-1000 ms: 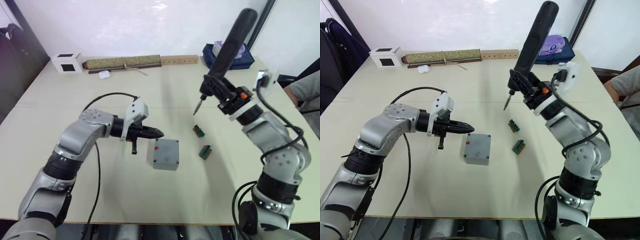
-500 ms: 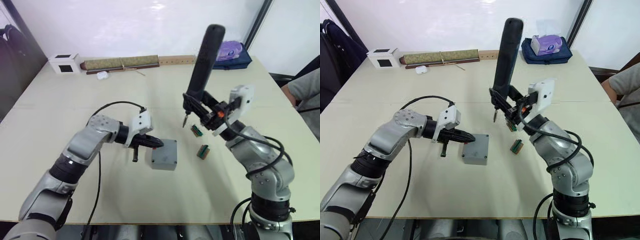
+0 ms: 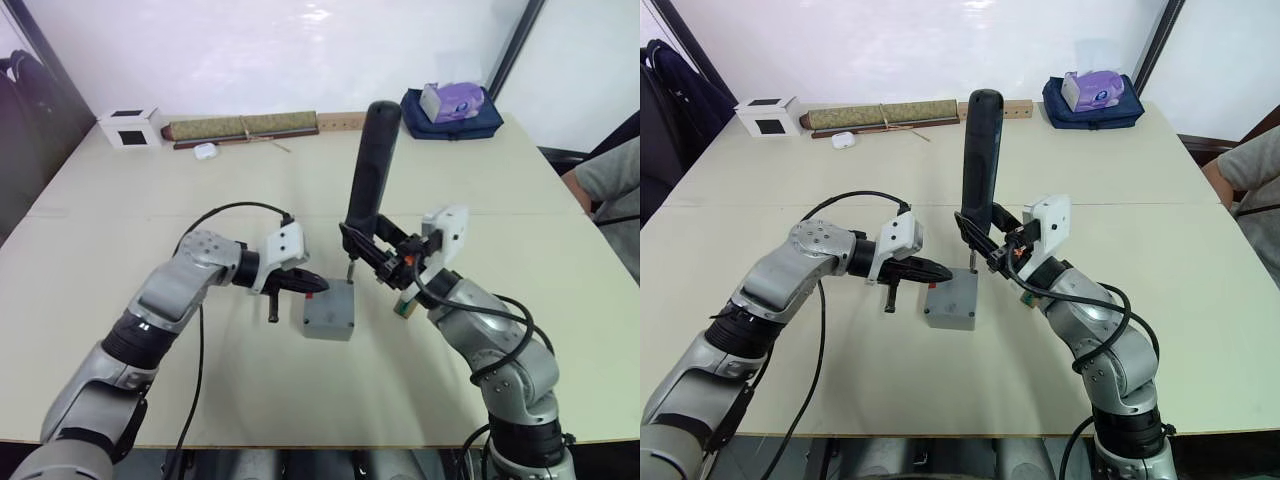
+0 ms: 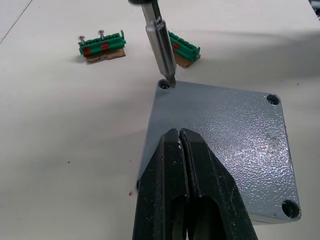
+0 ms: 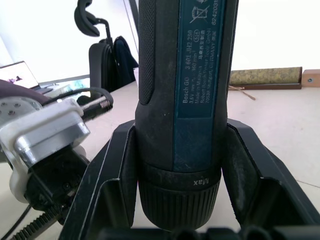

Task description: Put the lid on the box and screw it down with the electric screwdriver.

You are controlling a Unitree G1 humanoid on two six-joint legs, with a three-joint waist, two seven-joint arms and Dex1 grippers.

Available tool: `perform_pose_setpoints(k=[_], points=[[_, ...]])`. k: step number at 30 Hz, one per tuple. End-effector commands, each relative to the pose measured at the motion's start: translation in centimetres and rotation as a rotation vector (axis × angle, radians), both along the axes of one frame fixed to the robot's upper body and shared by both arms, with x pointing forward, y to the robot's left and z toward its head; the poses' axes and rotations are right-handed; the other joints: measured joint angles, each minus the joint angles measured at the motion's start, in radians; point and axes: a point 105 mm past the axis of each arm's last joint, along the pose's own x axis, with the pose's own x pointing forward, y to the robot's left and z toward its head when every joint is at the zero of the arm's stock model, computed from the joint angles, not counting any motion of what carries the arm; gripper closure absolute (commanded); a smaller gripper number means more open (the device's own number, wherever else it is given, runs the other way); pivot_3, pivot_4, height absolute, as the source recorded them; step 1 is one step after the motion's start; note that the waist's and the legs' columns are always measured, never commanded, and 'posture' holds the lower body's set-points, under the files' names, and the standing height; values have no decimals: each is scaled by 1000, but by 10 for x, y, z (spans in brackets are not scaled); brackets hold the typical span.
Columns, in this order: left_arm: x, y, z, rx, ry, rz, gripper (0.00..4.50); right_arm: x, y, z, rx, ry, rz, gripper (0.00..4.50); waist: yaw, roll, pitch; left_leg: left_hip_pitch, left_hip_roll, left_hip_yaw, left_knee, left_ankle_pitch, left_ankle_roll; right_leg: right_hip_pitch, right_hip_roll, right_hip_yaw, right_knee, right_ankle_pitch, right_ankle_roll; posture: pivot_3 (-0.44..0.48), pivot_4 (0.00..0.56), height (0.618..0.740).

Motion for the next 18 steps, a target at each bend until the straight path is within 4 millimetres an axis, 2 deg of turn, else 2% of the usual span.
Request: perform_pose_setpoints(k=[1,6,10,15,18], points=[[-2,6,-16,51,50,19,4500,-4,2,11,12,-86,-1,2723,0,0,0,0,0,0,0,0,0,0,0,0,0,0,0,0,150,740],[-3,4,-17,53,52,13,4500,2,-3,3,-10,-102,-52,2723,0,0,0,1,0,0,0,0,0,1,0,0,0,0,0,0,150,740],[-5,4,-18,57,57,8,4500,-6,2,-6,-41,-84,3,2723,0,0,-1,4,0,0,0,0,0,4,0,0,0,0,0,0,150,740],[-7,2,-19,59,59,7,4500,-6,-1,-6,-27,-60,14,2723,0,0,-1,17,0,0,-2,-2,2,18,0,0,-3,-1,-1,0,150,740],[-7,2,-19,60,61,6,4500,-5,-2,-5,-30,-61,12,2723,0,0,-1,17,0,0,-2,-2,3,18,0,0,-3,-1,-1,0,150,740]])
